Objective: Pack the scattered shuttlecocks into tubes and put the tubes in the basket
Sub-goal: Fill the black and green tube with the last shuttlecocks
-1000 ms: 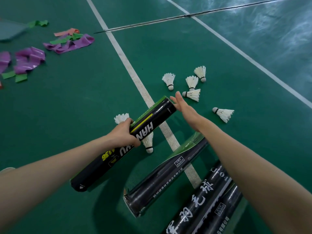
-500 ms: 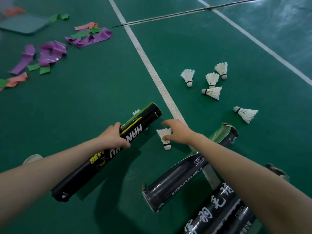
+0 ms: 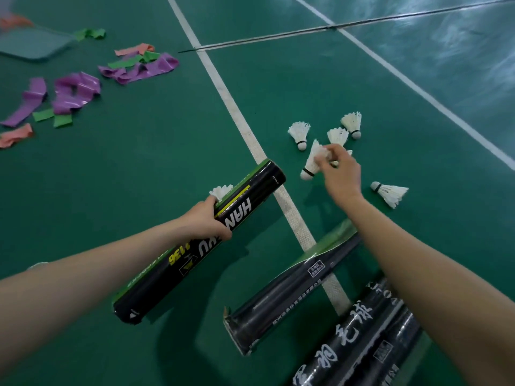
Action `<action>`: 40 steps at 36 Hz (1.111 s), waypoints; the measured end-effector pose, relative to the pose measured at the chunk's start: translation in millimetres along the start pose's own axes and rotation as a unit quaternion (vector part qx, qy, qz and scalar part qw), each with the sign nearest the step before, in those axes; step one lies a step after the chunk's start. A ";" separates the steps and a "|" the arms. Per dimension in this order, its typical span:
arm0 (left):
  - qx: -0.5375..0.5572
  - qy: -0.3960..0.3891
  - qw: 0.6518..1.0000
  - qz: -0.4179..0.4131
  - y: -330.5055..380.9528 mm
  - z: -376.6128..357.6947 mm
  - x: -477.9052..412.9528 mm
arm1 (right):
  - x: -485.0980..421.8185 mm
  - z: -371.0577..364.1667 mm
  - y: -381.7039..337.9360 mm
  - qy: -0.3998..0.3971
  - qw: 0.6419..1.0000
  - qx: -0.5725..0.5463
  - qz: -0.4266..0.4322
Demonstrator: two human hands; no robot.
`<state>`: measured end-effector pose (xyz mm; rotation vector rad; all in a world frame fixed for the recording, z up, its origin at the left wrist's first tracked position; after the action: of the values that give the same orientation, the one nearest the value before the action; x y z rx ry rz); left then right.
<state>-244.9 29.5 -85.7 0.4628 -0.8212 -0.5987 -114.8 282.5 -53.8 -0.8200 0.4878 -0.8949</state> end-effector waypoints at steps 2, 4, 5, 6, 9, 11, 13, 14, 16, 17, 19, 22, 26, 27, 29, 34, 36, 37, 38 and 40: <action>0.003 0.010 1.000 -0.020 14.0 -1.1 -3.7 | -2.5 13.9 -9.1 0.007 0.998 -0.066 0.004; 0.002 0.024 0.999 -0.040 25.4 -0.3 -6.1 | -1.1 18.2 -18.1 -0.002 0.996 -0.093 0.020; -0.001 0.029 0.998 -0.049 31.0 -0.5 -6.9 | -0.6 20.2 -20.9 -0.003 0.994 -0.102 0.024; -0.005 0.033 0.998 -0.058 36.3 -1.4 -7.6 | -0.3 23.5 -23.2 -0.001 0.993 -0.114 0.028; -0.006 0.045 0.996 -0.081 45.3 -4.4 -7.4 | -1.0 33.2 -29.4 0.007 0.987 -0.153 0.042; -0.005 0.061 0.993 -0.099 47.7 -5.6 -6.3 | 0.9 38.1 -34.3 0.014 0.982 -0.175 0.061; 0.002 0.075 0.991 -0.114 49.2 -6.9 -4.6 | 3.5 40.0 -38.7 0.006 0.980 -0.183 0.080; 0.008 0.080 0.990 -0.120 50.1 -7.0 -3.6 | 5.4 39.1 -40.8 -0.012 0.980 -0.178 0.089; 0.018 0.085 0.988 -0.125 52.4 -6.3 -1.8 | 10.5 36.4 -43.0 -0.050 0.980 -0.158 0.107; 0.024 0.088 0.988 -0.125 53.7 -5.4 -0.9 | 13.7 36.0 -43.8 -0.062 0.980 -0.149 0.116; 0.037 0.093 0.987 -0.127 56.1 -3.3 -0.7 | 21.4 37.1 -46.4 -0.082 0.978 -0.139 0.130; 0.044 0.104 0.985 -0.132 60.7 -2.2 -1.6 | 30.3 39.0 -49.5 -0.133 0.974 -0.126 0.135; 0.052 0.106 0.984 -0.135 70.4 -5.2 -8.2 | 35.2 44.6 -51.7 -0.163 0.975 -0.072 0.135; 0.051 0.102 0.984 -0.135 73.3 -6.9 -11.0 | 34.9 47.2 -49.5 -0.159 0.977 -0.072 0.120; 0.045 0.091 0.986 -0.136 79.5 -12.0 -19.3 | 31.5 52.4 -41.0 -0.143 0.981 -0.102 0.079; -0.013 0.053 0.989 -0.136 100.9 -31.1 -44.2 | 9.0 61.0 5.6 -0.065 0.979 -0.189 -0.048; -0.029 0.031 0.991 -0.130 111.3 -40.2 -55.2 | -2.5 67.8 33.5 -0.036 0.979 -0.166 -0.109; -0.032 0.019 0.992 -0.123 115.9 -44.5 -60.2 | -8.2 71.6 49.6 -0.029 0.982 -0.127 -0.137; -0.035 0.009 0.993 -0.115 119.9 -48.7 -65.7 | -14.1 75.9 67.2 -0.027 0.983 -0.079 -0.162; -0.049 -0.002 0.994 -0.101 125.3 -57.0 -77.0 | -22.5 83.8 101.0 -0.030 0.976 0.001 -0.214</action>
<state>-202.3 181.3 -86.8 0.4586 -0.7501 -0.8237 -21.1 372.8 -82.2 -0.9658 0.2586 -1.2622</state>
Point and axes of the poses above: each hand's wrist, its own x-axis away from the middle knuckle, its own z-axis out of the back of the hand, y = z × x, the point moved 3 cm from there along -x, towards the middle knuckle, and after that the axes turned 5 degrees about -z, right-handed, at the moved point
